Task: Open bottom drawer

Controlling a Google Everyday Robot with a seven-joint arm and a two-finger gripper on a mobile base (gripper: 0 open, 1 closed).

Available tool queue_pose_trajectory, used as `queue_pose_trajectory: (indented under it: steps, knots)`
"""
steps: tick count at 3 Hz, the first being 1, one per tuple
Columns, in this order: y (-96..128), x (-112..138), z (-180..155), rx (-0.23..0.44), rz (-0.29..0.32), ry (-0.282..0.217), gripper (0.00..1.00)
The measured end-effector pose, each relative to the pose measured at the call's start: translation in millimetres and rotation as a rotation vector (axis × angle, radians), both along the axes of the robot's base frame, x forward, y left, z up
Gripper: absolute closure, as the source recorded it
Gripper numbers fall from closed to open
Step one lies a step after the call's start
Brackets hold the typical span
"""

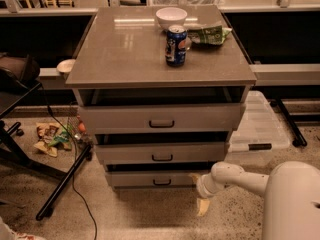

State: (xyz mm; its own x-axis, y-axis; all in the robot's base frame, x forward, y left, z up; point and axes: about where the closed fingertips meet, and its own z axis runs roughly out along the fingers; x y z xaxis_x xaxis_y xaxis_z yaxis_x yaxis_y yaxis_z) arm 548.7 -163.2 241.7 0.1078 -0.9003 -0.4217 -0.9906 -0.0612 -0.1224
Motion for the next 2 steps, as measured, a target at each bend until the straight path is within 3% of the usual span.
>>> queue_pose_trajectory:
  steps: [2]
  knots:
    - [9.7, 29.5, -21.0, -0.036, 0.045, -0.064, 0.0]
